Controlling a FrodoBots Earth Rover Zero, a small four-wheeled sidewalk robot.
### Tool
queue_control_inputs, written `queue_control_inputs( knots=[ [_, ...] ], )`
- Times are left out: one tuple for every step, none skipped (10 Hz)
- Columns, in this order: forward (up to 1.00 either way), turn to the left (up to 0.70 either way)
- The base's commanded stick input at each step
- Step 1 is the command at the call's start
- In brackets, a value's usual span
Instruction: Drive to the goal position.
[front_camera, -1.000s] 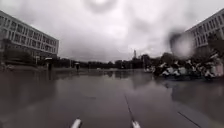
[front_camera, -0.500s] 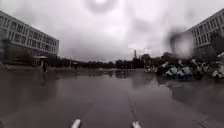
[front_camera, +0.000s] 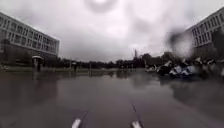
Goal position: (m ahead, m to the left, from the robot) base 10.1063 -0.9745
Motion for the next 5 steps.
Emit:
queue_control_inputs(
  knots=[
    [0.70, 0.00],
    [0.70, 0.00],
    [0.70, 0.00],
    [0.70, 0.00],
    [0.70, 0.00]
  ],
)
